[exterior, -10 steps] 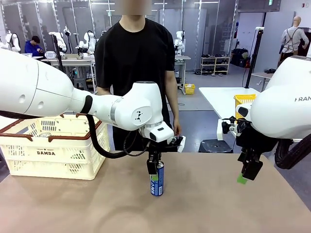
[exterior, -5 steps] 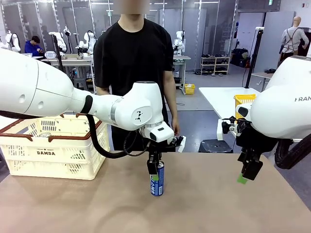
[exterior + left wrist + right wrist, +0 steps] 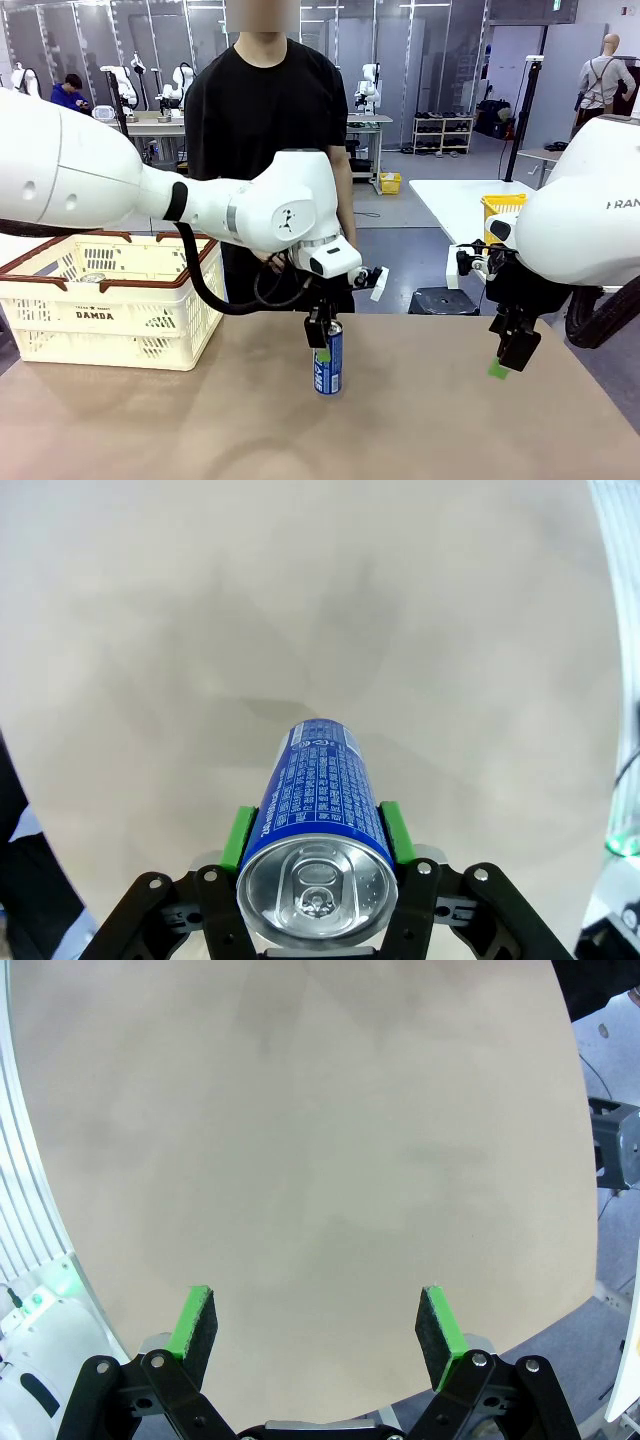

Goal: Place the drinks into the Shopping basket.
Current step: Pick up one drink and place it into the Shopping basket.

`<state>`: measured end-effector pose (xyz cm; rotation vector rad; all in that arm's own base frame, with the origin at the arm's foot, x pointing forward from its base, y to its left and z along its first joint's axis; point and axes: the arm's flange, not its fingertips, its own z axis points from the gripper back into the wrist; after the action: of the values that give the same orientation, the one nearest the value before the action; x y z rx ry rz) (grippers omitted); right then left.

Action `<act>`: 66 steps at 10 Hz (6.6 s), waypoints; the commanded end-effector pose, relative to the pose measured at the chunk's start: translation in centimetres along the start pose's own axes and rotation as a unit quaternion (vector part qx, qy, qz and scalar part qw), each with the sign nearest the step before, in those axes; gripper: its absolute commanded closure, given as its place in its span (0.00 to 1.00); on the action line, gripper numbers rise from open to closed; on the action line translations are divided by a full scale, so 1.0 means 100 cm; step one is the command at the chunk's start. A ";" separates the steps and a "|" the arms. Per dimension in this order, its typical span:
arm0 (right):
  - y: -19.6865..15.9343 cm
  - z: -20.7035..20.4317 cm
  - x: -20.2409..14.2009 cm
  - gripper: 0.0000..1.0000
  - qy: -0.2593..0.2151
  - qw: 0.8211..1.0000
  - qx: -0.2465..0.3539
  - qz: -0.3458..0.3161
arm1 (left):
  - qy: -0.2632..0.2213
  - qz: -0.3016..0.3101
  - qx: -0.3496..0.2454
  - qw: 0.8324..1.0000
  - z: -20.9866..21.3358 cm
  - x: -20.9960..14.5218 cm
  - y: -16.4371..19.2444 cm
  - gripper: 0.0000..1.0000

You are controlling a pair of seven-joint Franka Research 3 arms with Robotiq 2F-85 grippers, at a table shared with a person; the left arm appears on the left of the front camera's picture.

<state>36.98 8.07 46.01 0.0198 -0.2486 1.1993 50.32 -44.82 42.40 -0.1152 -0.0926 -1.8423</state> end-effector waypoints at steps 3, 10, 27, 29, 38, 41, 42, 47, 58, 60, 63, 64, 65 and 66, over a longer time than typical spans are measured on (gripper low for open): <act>0.000 0.001 0.000 0.00 0.004 1.000 -0.001 -0.001 | 0.018 -0.051 0.028 0.998 0.099 0.007 -0.016 0.96; 0.000 0.001 0.000 0.00 0.004 1.000 -0.001 -0.001 | 0.039 -0.102 0.073 0.991 0.194 0.017 -0.030 0.96; 0.000 0.001 0.000 0.00 0.004 1.000 -0.001 -0.001 | 0.065 0.164 0.206 0.963 0.253 -0.246 -0.072 0.42; 0.000 0.001 0.000 0.00 0.004 1.000 -0.001 -0.001 | 0.068 0.205 0.221 0.951 0.259 -0.301 -0.079 0.42; 0.000 0.001 0.000 0.00 0.004 1.000 -0.001 -0.001 | 0.056 0.279 0.216 0.934 0.254 -0.390 -0.075 0.42; 0.000 0.001 0.000 0.00 0.004 1.000 -0.001 -0.001 | 0.032 0.267 0.222 0.937 0.247 -0.393 -0.060 0.42; 0.000 0.001 0.000 0.00 0.004 1.000 -0.001 -0.001 | 0.016 0.261 0.215 0.941 0.237 -0.402 -0.041 0.42; 0.000 0.001 0.000 0.00 0.004 1.000 -0.001 -0.001 | 0.029 0.259 0.145 0.954 0.200 -0.436 0.008 0.42; 0.000 0.001 0.000 0.00 0.004 1.000 -0.001 -0.001 | 0.003 0.179 0.124 0.976 0.108 -0.473 0.045 0.42; 0.000 0.001 0.000 0.00 0.004 1.000 -0.001 -0.001 | -0.004 0.171 0.126 0.977 0.093 -0.479 0.056 0.42; 0.000 0.001 0.000 0.00 0.004 1.000 -0.001 -0.001 | 0.000 0.172 0.103 0.980 0.077 -0.485 0.068 0.42; 0.000 0.001 0.000 0.00 0.004 1.000 -0.001 -0.001 | 0.009 0.170 0.096 0.981 0.074 -0.485 0.071 0.42; 0.000 0.001 0.000 0.00 0.004 1.000 -0.001 -0.001 | 0.012 0.173 0.102 0.980 0.071 -0.487 0.075 0.42; 0.000 0.001 0.000 0.00 0.004 1.000 -0.001 -0.001 | 0.008 0.176 0.102 0.979 0.068 -0.489 0.076 0.42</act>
<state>36.98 8.02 46.00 0.0205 -0.2488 1.1983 70.07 0.30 42.37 0.0327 -0.2225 -1.4572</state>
